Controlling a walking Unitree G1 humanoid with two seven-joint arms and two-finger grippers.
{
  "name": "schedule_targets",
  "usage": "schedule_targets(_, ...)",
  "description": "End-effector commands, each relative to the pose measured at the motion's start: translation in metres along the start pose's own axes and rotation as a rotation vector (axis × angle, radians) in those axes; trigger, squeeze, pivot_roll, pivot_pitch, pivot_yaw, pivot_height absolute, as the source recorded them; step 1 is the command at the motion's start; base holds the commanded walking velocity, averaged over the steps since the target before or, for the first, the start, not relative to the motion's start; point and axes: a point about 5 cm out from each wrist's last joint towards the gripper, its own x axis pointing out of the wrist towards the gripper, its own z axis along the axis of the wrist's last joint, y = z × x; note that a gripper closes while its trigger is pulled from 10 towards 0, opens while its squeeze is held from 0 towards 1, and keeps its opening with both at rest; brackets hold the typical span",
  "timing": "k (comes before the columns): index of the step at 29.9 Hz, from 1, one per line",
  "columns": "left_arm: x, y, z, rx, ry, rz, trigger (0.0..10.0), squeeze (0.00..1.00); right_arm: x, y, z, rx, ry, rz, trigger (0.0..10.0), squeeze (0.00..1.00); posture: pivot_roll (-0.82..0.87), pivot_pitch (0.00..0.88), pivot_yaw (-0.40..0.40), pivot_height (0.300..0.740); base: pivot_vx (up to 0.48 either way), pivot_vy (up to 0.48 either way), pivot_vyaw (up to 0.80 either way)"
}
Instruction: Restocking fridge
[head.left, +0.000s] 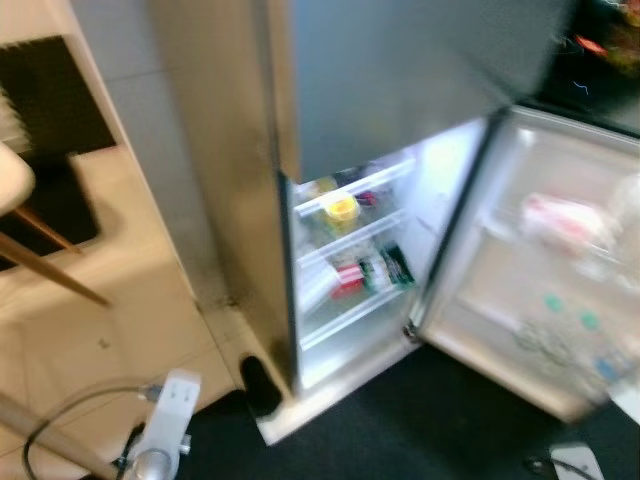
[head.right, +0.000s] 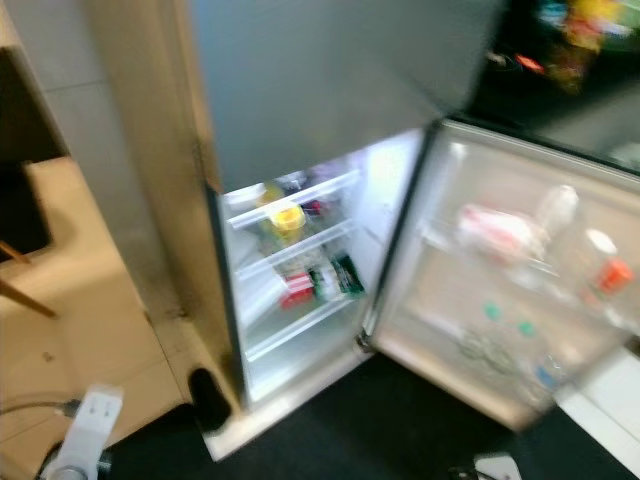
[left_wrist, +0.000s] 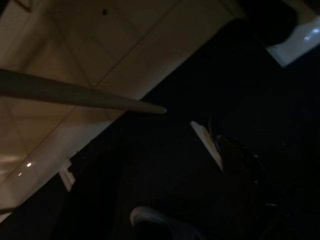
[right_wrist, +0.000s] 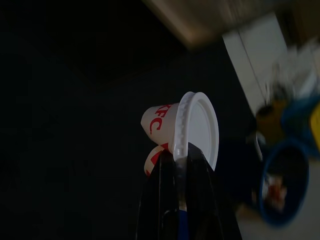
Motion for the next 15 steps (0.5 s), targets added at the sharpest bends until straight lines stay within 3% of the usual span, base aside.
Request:
schedule_targets(1, 0.0000, -0.0029, 0.0009, 0.004, -0.004, -0.008, 10.0, 0.00, 0.0007, 0.0004, 0.0045, 0.007, -0.013, -0.002, 10.0, 0.00, 0.00, 0.010, -0.062, 0.740, 0.000, 0.000, 0.80)
schedule_targets(15, 0.0008, -0.0061, 0.0036, 0.003, -0.006, -0.009, 10.0, 0.00, 0.0009, 0.0000, 0.0051, 0.013, -0.012, -0.001, 10.0, 0.00, 0.00, 0.009, -0.062, 0.740, 0.000, 0.000, 0.80)
